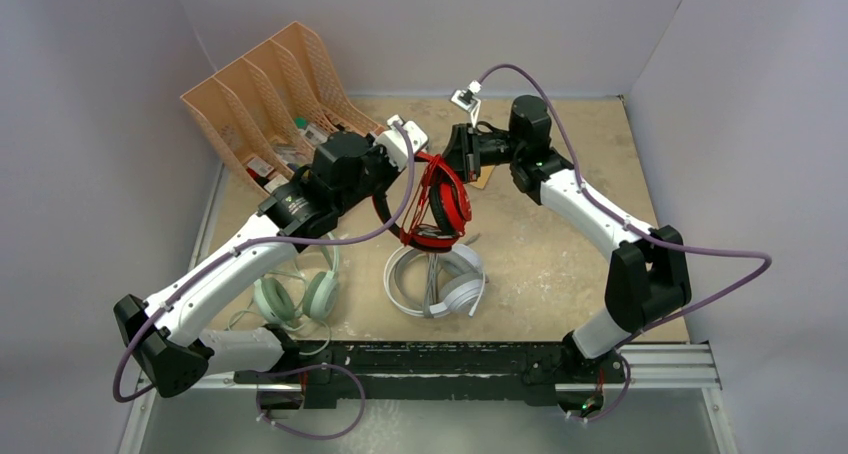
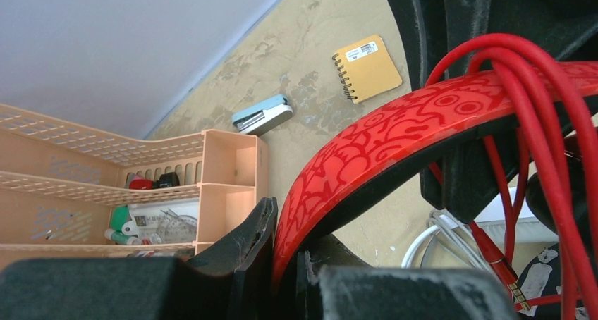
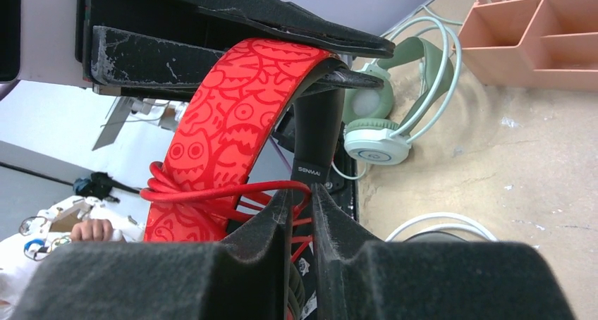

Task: Wrap the headphones
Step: Wrap the headphones cable around the headphones.

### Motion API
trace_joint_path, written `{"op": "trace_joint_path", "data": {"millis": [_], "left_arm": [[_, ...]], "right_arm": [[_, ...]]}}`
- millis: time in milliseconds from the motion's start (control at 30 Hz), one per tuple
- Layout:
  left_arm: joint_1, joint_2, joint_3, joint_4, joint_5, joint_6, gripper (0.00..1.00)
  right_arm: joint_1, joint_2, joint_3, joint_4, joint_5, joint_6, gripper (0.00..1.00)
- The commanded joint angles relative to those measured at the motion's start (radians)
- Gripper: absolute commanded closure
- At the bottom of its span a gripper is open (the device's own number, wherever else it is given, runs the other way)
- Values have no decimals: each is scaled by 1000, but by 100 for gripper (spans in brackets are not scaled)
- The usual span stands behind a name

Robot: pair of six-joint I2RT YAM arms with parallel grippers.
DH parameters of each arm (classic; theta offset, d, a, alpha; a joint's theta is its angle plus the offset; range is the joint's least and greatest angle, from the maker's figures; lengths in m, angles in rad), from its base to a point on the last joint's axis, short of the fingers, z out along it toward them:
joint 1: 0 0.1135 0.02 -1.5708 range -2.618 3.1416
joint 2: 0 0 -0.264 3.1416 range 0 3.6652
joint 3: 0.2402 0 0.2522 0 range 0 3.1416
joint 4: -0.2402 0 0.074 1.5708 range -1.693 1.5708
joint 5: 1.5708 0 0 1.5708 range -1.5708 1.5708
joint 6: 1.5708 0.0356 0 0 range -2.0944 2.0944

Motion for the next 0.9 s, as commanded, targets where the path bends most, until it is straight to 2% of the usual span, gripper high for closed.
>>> {"op": "trace_joint_path", "data": {"millis": [0,300,500,633,767,867], "left_arm": [[12,-32,39,113,-70,-2,100],[11,-34,41,107,-78,12,100],[12,-42,43,108,-79,19,100],[12,-38,47,110,-76,21,100],[11,-34,52,111,-85,22,100],[11,-31,46,111,-105,22,100]], "right_arm": [[4,-60,-12,76,-109,35,82],[3,-63,-18,198,-147,40,79],[0,-77,-14,198,-172,-31,75],[2,-72,-12,265,-162,-47,75],[2,-62,-4,331,-174,-13,72],[3,-49,-5,443,-180,90,75]]}}
